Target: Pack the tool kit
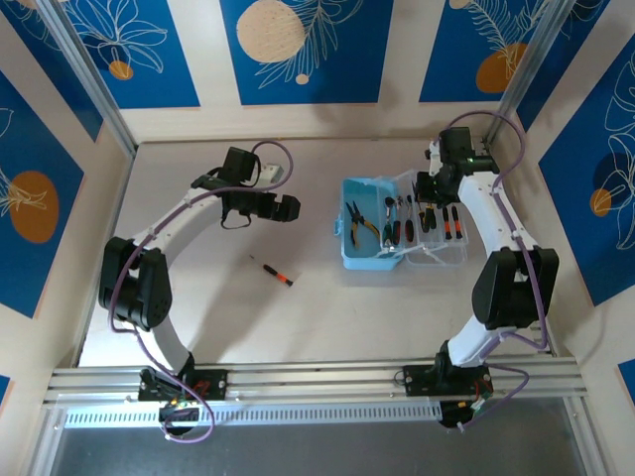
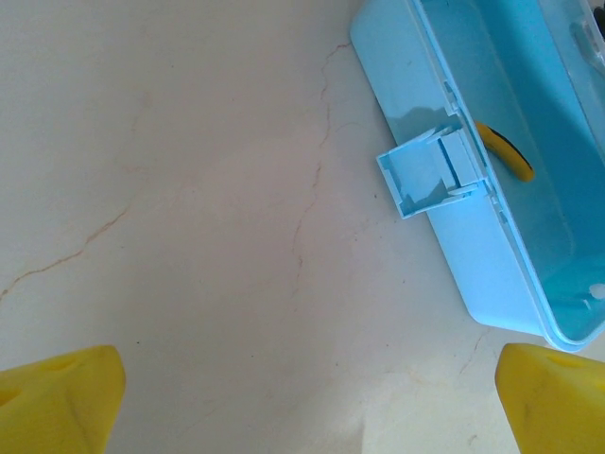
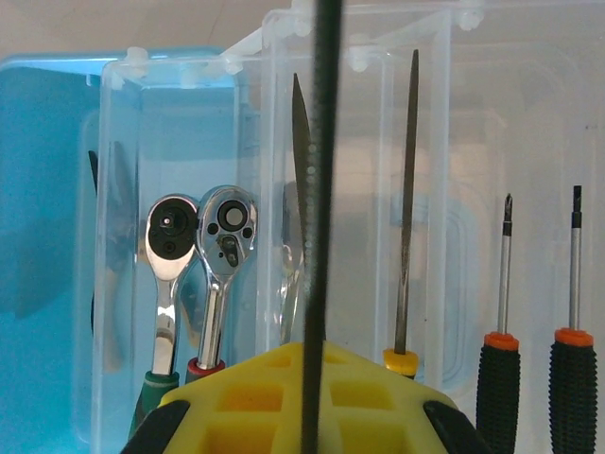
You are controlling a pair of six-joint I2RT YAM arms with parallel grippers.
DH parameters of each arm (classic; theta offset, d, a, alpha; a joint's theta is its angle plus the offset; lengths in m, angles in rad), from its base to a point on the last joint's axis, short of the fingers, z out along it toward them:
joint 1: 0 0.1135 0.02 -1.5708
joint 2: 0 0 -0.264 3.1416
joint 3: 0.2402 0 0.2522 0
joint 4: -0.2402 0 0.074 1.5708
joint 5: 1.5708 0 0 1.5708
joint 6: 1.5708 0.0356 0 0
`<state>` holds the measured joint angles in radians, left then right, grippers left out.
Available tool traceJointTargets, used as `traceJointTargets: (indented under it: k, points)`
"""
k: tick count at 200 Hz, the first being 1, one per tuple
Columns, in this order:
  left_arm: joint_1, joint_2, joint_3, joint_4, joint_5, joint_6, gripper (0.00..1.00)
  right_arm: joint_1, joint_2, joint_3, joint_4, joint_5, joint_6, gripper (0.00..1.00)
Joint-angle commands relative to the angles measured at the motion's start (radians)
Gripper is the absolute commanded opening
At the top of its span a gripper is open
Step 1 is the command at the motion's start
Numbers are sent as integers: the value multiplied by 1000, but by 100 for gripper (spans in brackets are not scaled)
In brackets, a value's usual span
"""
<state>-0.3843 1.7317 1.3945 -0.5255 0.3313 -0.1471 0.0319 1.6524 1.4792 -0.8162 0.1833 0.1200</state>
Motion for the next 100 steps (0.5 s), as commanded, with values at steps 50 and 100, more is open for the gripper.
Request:
traceJointTargets:
  k: [50, 100]
  points:
    - [-4, -17, -17, -34, -13, 31, 100, 11, 47, -53, 38, -52, -1, 12]
    - [-2, -21, -19, -40, -22, 38, 100, 14, 42, -59, 40, -56, 6, 35]
